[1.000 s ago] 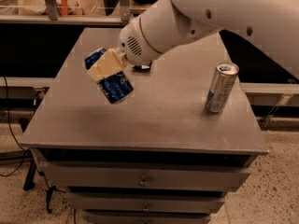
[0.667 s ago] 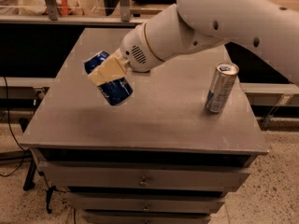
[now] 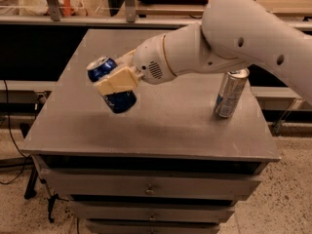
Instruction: Place pepsi can upright
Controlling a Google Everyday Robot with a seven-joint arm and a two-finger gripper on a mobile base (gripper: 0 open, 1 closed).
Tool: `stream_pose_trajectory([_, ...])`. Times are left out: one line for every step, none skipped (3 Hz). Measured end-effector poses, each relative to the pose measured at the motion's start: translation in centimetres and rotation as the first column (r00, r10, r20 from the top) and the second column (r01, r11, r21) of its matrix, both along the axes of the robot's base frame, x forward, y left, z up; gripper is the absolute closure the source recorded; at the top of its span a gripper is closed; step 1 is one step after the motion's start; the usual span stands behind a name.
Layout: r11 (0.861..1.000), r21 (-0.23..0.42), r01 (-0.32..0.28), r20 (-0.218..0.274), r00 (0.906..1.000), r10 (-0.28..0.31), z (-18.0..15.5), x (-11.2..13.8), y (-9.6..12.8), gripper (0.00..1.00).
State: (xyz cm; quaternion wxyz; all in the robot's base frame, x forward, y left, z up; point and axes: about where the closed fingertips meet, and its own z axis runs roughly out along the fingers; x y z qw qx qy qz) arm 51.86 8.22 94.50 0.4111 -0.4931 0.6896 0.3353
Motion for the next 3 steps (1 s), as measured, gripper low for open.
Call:
stream_pose_trajectory([0.994,0.084,-0.064,0.012,0.9979,0.063,-0.5,-0.2,0.0,1.00])
stream_pose_trajectory([0.988,0.129,-0.087,0.036,0.9959,0.083,-0.9,-0.6,0.2,1.00])
stream_pose_trajectory([0.990,0.124,-0.068,0.102,0.9933,0.055,-1.1,-1.6,0.8,1.00])
